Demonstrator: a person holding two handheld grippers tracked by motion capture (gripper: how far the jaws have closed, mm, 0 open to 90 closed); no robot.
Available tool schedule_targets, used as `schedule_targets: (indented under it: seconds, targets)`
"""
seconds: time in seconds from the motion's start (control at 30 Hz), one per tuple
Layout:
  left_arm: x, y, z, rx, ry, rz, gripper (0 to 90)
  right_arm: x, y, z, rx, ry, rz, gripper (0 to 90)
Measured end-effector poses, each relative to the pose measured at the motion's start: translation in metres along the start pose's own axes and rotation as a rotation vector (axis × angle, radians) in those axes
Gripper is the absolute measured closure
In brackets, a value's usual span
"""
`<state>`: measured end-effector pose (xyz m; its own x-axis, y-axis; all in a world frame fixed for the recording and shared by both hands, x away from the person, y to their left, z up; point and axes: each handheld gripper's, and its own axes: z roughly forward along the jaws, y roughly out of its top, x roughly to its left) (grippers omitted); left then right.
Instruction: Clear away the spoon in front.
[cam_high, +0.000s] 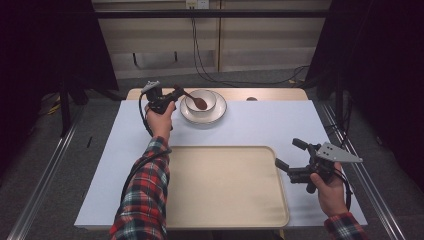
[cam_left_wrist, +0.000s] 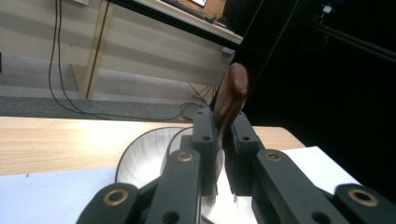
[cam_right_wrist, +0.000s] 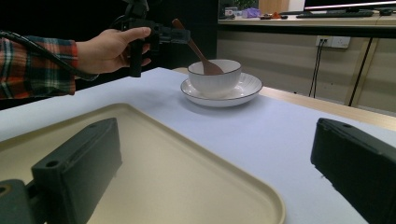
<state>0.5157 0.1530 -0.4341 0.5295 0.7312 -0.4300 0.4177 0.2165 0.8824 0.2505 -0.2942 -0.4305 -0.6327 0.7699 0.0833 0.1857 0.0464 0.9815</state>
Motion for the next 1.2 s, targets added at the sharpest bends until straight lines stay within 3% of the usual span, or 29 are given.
schedule_targets:
  seconds: [0.8,0.97,1.1,1.2]
  targets:
    - [-0.010,0.022,-0.012,-0.059,-0.027,0.013,83.7,-0.001,0.000,0.000,-0.002,0.006,0.007,1.5]
    - [-0.013,0.027,-0.015,-0.093,-0.023,0.007,83.7,-0.001,0.000,0.000,-0.003,0.006,0.009,1.5]
    - [-0.014,0.035,-0.020,-0.116,-0.060,0.003,83.8,-0.001,0.000,0.000,0.000,0.008,0.005,1.5]
    - [-0.016,0.038,-0.022,-0.137,-0.054,-0.009,83.8,0.000,0.000,0.000,0.000,0.006,0.006,1.5]
